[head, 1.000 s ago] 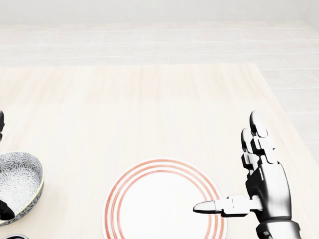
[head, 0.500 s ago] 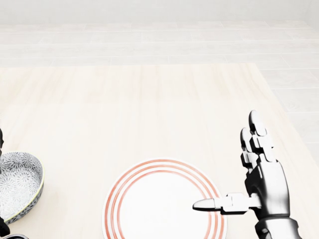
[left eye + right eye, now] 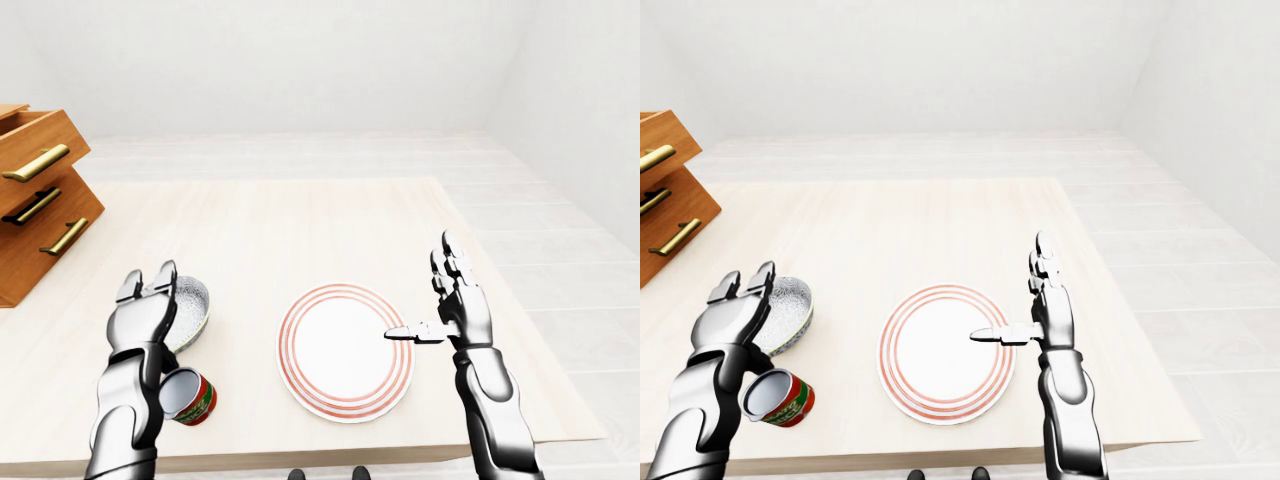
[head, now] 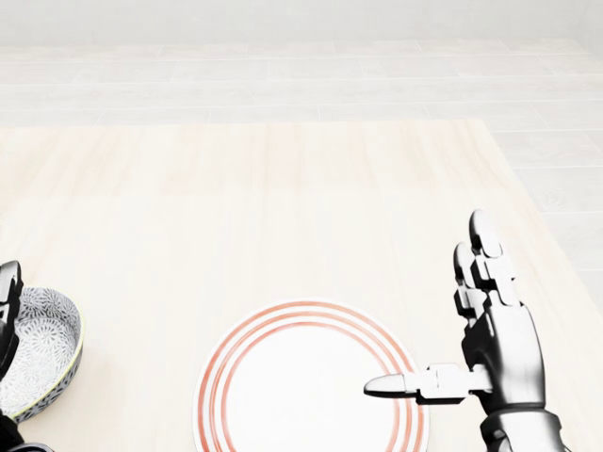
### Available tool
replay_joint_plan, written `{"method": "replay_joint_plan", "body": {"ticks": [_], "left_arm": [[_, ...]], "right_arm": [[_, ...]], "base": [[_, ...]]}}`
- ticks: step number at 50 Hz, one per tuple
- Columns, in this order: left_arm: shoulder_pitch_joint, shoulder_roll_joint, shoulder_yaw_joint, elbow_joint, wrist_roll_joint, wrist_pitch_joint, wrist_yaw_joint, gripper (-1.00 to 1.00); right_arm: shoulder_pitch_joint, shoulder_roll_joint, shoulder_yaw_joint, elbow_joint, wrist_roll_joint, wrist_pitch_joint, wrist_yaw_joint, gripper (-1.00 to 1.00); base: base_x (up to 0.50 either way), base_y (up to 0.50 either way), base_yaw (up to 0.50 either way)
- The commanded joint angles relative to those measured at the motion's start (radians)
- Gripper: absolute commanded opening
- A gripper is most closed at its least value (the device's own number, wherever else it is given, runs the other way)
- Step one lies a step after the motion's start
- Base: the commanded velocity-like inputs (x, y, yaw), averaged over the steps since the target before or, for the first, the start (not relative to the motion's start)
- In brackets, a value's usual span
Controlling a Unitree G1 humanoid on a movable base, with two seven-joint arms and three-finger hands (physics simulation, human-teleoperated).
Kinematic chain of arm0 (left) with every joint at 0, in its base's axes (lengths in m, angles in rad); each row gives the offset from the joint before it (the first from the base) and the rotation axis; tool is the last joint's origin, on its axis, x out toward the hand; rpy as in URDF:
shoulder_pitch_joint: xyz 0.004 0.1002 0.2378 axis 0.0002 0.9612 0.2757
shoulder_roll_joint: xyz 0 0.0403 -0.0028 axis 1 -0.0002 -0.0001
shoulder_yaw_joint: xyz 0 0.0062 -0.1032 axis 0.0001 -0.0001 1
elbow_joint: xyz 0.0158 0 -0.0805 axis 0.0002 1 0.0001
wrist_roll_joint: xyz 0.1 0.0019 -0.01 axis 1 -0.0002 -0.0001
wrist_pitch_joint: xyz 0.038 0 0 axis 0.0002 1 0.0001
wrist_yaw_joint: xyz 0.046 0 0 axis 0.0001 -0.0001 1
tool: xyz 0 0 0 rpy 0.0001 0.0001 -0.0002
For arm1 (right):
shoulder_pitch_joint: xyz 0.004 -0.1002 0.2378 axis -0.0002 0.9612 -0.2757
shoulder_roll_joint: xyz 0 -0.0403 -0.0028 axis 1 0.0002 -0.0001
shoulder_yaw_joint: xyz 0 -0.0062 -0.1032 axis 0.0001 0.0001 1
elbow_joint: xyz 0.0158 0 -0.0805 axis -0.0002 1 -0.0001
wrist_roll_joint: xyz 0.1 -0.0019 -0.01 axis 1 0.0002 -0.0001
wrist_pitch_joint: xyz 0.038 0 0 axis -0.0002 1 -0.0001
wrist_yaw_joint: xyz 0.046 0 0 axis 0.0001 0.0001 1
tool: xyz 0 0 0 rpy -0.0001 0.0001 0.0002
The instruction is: Put the bowl on the plate.
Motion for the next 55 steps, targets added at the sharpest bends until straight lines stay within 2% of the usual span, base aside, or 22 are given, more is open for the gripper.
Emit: {"method": "replay_joint_plan", "body": {"ticks": [1,38,55], "left_arm": [[-0.004,0.001,-0.024,0.043,0.022,0.0,0.033,1.0],[-0.044,0.021,-0.051,0.161,0.002,0.0,0.112,1.0],[-0.052,0.032,-0.062,0.19,-0.009,0.0,0.134,1.0]], "right_arm": [[-0.001,-0.001,-0.002,0.019,0.003,-0.012,0.0,1.0],[-0.001,0.0,0.008,0.045,-0.007,-0.034,-0.003,1.0],[0.004,0.0,0.009,0.009,-0.011,-0.01,-0.005,1.0]], "base": [[0.0,0.0,0.0],[0.0,0.0,0.0],[0.0,0.0,0.0]]}}
